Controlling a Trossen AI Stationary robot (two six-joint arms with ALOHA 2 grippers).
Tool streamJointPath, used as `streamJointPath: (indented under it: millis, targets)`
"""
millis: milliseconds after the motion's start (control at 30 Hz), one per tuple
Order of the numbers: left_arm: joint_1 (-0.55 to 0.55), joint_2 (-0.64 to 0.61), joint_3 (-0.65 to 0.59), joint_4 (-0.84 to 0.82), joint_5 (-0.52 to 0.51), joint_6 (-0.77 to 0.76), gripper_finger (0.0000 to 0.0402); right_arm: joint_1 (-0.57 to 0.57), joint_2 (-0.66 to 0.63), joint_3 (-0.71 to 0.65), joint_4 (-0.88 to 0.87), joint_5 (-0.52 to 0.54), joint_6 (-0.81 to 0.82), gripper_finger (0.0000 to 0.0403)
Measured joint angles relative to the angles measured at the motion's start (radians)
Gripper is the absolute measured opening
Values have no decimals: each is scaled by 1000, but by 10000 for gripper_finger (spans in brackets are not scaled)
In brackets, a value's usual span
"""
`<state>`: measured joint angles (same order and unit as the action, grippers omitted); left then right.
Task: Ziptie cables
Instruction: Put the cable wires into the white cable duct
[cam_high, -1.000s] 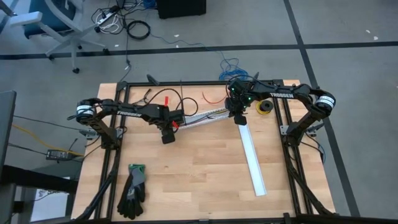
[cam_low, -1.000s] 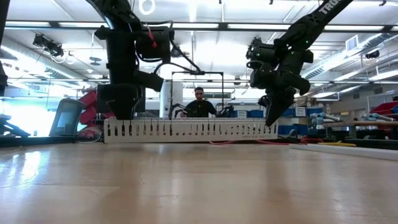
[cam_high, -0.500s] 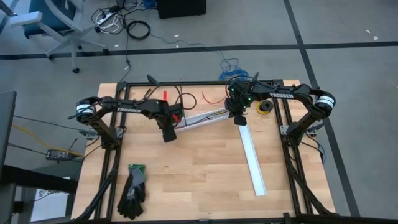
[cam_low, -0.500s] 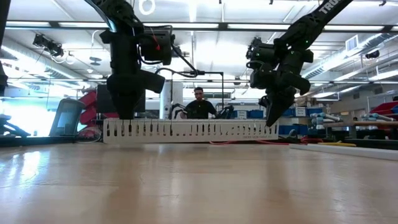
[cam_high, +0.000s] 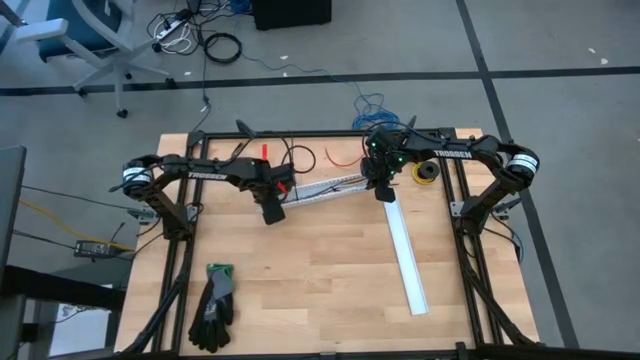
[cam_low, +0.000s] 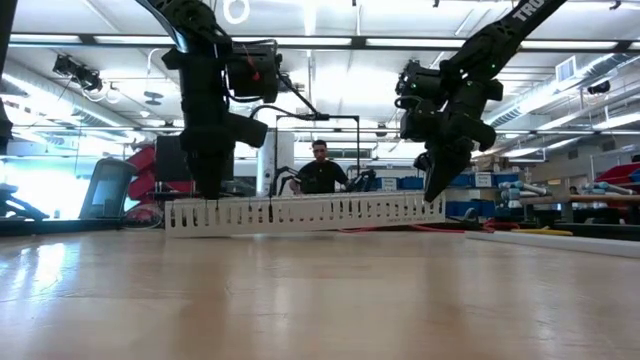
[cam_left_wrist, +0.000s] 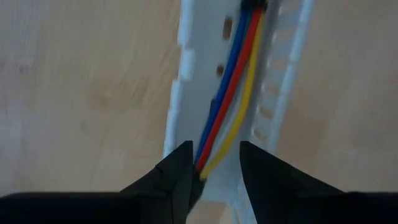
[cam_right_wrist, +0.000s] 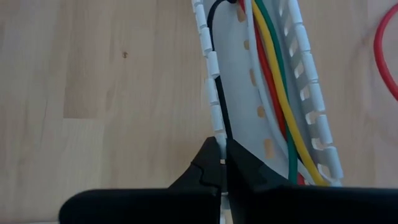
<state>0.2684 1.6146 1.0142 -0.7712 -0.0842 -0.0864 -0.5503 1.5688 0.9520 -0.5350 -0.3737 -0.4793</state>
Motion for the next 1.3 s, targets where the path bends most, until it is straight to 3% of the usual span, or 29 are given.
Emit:
streamJointPath:
  millis: [333,500,667,967,1133,1300]
  targets:
    - [0,-12,-2,153,11,27,143,0,0,0,0,3,0,0]
    - [0,-87,-2,306,20,60,143,0,0,0,5,0,5,0]
    - [0,-150,-1,505,102,100,143,10,0,0,9,-31,54,0]
    - [-25,-98,-2,611,131,78,143,73,0,-45,132,-41,131,1]
    - [-55,-51,-3,627,131,76,143,85,0,-49,164,10,180,21]
    - [-75,-18,-3,646,131,75,143,93,0,-49,164,40,201,66]
